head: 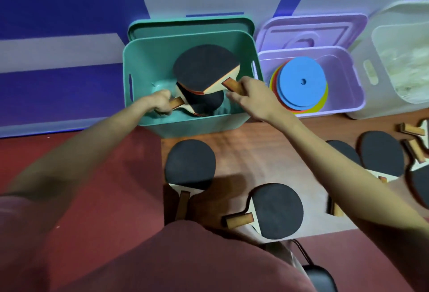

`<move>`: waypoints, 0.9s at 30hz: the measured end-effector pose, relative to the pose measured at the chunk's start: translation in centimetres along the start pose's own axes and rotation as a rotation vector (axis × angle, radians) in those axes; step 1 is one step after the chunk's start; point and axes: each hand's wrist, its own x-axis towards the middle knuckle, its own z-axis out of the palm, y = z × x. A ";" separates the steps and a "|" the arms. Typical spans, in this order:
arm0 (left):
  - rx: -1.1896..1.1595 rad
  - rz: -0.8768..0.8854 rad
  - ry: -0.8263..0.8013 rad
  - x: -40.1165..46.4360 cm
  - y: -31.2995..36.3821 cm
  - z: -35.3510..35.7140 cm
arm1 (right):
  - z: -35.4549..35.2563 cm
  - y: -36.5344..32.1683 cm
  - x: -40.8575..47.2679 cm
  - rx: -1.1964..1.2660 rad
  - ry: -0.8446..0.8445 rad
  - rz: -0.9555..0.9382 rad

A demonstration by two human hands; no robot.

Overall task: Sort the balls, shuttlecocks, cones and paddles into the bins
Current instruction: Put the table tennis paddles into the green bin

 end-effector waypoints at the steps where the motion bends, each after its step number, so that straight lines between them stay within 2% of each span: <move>1: 0.098 -0.018 -0.018 -0.4 0.1 0.0 | 0.3 -0.3 0.8 -0.012 -0.042 -0.001; 3: 0.246 -0.030 -0.032 -0.7 0.2 0.1 | 1.1 -1.0 2.2 -0.054 -0.125 -0.005; 6: 0.311 -0.025 -0.014 -1.1 0.1 0.2 | 2.3 -1.9 3.6 -0.142 -0.209 -0.008; 12: 0.438 -0.029 0.147 -3.1 -0.3 -0.8 | 4.7 -1.9 5.2 -0.189 -0.274 -0.008; 21: 0.306 0.085 0.330 -5.9 -1.5 -0.5 | 5.7 -1.6 6.2 -0.158 -0.429 0.065; 27: 0.076 0.095 0.497 -8.3 -1.3 1.3 | 4.4 -2.0 4.1 -0.160 -0.286 0.029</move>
